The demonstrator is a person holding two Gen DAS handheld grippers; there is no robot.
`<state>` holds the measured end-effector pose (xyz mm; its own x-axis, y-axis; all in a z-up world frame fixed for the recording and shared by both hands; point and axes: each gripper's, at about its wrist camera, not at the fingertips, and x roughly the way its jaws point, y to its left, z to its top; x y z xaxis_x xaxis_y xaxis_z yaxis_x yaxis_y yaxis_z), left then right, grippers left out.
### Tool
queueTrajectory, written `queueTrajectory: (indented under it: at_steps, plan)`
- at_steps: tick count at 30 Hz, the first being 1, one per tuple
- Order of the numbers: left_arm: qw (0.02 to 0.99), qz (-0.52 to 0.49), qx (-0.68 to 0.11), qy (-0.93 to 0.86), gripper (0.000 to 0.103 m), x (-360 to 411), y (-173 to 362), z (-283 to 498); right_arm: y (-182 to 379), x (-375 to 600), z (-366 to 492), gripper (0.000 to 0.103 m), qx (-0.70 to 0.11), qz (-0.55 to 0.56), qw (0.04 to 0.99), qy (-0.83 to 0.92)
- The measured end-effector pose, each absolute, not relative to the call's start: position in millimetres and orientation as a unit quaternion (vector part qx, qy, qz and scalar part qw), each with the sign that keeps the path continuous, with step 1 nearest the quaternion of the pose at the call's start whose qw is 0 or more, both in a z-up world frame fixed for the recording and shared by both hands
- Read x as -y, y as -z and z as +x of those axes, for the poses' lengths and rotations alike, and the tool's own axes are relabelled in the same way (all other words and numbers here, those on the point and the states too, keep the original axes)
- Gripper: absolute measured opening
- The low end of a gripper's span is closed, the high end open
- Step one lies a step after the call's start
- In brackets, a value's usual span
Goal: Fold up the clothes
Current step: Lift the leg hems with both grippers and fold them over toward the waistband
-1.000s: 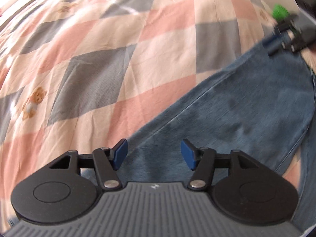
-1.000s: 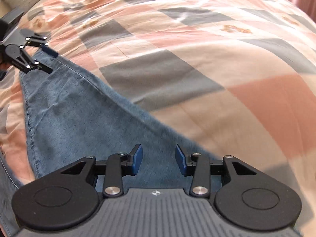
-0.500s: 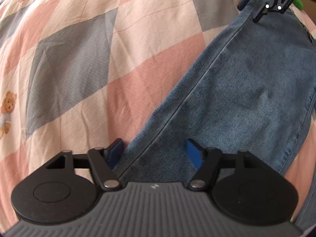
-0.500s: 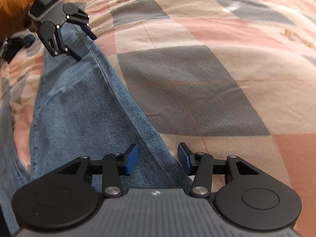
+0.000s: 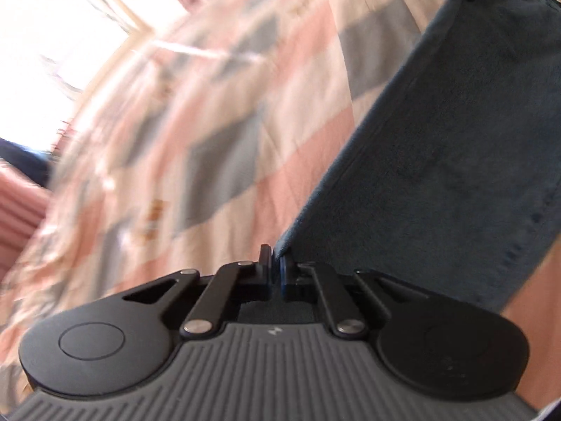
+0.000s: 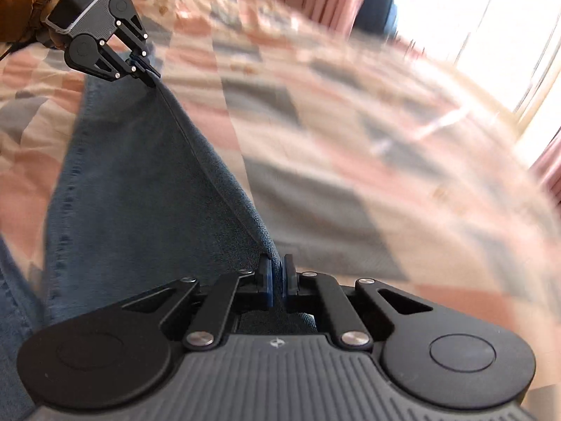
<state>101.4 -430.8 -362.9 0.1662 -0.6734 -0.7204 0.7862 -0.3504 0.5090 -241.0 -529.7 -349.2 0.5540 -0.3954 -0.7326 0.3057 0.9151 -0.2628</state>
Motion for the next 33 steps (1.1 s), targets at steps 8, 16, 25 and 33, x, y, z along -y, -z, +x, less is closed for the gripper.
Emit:
queueTrajectory:
  at_steps: [8,16,25,33]
  plan:
    - [0.664,0.424,-0.007,0.616,0.003,270,321,48,321,364,-298,0.003,-0.338,-0.174,0.892,0.246]
    - [0.687,0.384,-0.094,0.609,0.006,102,361,-15,368,195,-356,0.004,-0.352,-0.174,0.885,0.249]
    - [0.75,0.244,-0.28,0.547,0.019,1,378,-45,382,145,-427,0.042,-0.314,0.103,0.864,0.381]
    - [0.77,0.166,-0.322,0.525,0.032,-3,358,-26,394,248,-553,0.044,-0.048,0.495,0.712,0.496]
